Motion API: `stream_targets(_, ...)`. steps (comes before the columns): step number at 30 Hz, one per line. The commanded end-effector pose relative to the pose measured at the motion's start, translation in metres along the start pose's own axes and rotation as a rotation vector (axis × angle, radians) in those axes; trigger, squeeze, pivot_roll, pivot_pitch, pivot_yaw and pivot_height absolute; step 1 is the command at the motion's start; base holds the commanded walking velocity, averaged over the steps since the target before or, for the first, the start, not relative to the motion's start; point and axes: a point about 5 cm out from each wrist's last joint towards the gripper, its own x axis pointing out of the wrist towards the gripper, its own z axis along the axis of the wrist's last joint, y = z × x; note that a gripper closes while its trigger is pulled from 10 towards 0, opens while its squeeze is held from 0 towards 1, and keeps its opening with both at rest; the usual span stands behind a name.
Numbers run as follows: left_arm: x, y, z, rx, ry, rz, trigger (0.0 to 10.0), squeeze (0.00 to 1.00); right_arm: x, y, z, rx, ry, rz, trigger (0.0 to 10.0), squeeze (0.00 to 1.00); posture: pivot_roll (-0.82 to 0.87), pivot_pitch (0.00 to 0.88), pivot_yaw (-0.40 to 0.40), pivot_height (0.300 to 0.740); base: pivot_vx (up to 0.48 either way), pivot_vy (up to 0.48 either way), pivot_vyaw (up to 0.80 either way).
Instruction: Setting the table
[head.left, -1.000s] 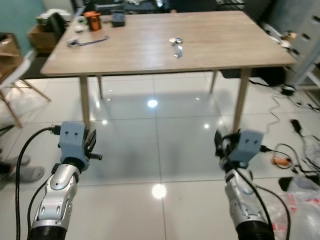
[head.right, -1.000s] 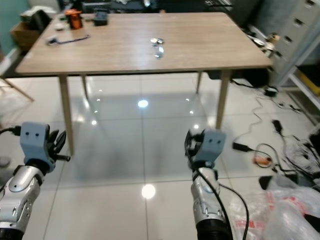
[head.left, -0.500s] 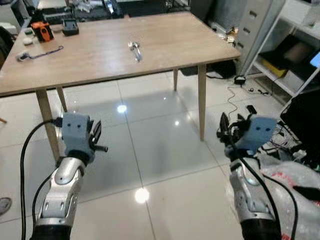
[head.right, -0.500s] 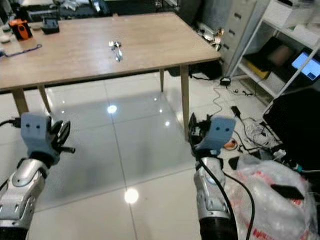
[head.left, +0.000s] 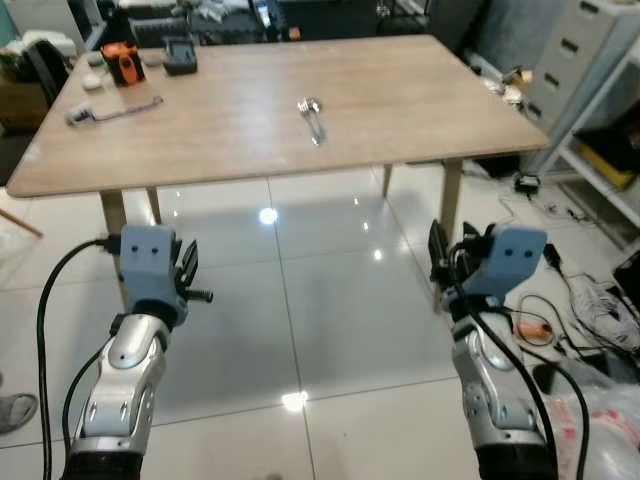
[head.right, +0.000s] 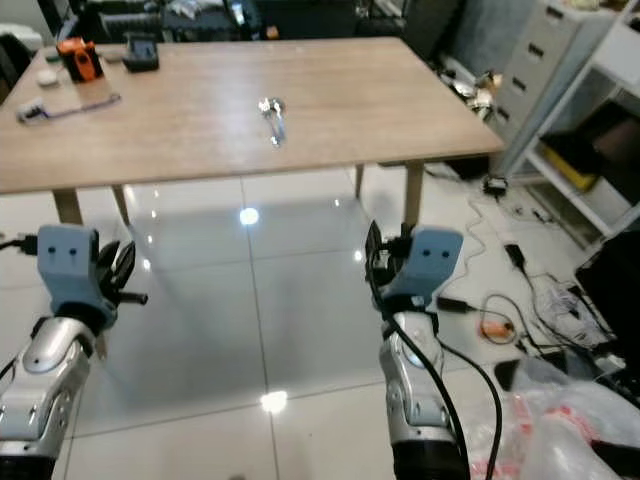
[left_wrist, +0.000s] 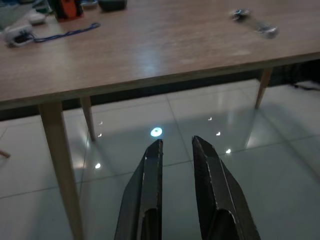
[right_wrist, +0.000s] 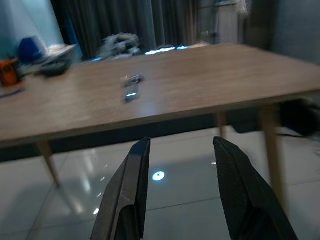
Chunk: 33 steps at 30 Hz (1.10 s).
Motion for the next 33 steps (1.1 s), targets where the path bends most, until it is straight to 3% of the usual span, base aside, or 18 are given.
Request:
stream_targets(1, -0.001, 0.0, -0.002, 0.005, 0.014, 0.0, 10.0, 0.0, -0.003, -0.006, -0.003, -0.002, 0.021, -0.023, 10.0, 0.0, 0.04, 0.045, 0.072, 0.74, 0.48, 0.0, 0.0)
stream_targets(17, -0.001, 0.0, -0.002, 0.006, 0.018, -0.003, 10.0, 0.0, -0.001, -0.007, -0.003, -0.012, 0.036, -0.027, 10.0, 0.0, 0.05, 0.033, 0.073, 0.74, 0.48, 0.0, -0.49)
stream_targets(27, -0.001, 0.001, -0.002, 0.009, 0.016, 0.003, 10.0, 0.0, 0.004, 0.008, 0.003, -0.022, 0.022, 0.067, 10.0, 0.0, 0.06, 0.027, 0.07, 0.74, 0.48, 0.0, 0.0)
stream_targets(33, -0.001, 0.001, -0.001, 0.009, 0.012, 0.004, 10.0, 0.0, 0.003, 0.023, 0.004, -0.041, 0.042, 0.183, 10.0, 0.0, 0.06, 0.031, 0.07, 0.74, 0.48, 0.0, 0.0)
